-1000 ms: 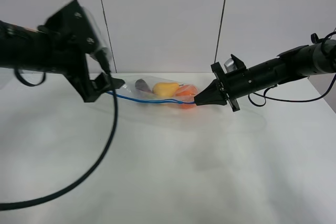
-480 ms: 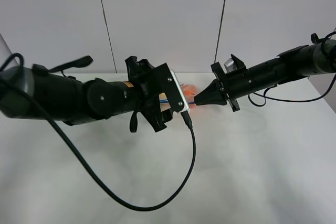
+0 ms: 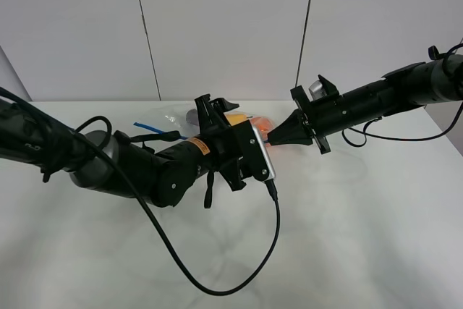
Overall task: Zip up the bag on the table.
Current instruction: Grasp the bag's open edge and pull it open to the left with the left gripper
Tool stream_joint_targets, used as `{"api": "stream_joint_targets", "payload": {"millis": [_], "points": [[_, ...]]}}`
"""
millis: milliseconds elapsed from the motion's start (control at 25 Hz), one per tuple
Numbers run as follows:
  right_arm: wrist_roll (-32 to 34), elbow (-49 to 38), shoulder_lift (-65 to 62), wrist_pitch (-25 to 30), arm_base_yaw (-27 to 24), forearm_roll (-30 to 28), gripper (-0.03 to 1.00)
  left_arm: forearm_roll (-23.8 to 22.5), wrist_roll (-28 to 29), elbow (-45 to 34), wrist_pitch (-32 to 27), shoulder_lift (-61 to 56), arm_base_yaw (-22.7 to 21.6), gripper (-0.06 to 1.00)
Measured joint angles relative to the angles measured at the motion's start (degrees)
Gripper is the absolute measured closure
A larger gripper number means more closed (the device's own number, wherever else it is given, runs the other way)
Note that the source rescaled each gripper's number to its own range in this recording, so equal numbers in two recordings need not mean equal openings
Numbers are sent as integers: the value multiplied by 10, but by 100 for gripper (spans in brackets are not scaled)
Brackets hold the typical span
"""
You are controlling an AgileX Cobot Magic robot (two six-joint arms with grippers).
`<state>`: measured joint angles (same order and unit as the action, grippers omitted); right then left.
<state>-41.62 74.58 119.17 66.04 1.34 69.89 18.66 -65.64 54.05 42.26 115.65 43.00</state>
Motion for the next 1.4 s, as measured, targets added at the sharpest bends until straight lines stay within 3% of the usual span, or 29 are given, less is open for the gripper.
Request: {"api": "stream_joint_targets", "payload": {"millis": [280, 440, 800, 1040, 1400], "points": [[2, 0, 0, -1, 0, 0, 97, -29, 8, 0, 3, 5, 0, 46], [4, 0, 0, -1, 0, 1, 97, -30, 8, 0, 3, 5, 0, 62], [8, 0, 0, -2, 0, 2, 97, -38, 8, 0, 3, 5, 0, 69], [9, 1, 0, -2, 0, 2, 97, -66, 8, 0, 0, 6, 0, 92], [9, 2, 0, -2, 0, 1, 97, -72, 6, 0, 0, 8, -3, 94]]}}
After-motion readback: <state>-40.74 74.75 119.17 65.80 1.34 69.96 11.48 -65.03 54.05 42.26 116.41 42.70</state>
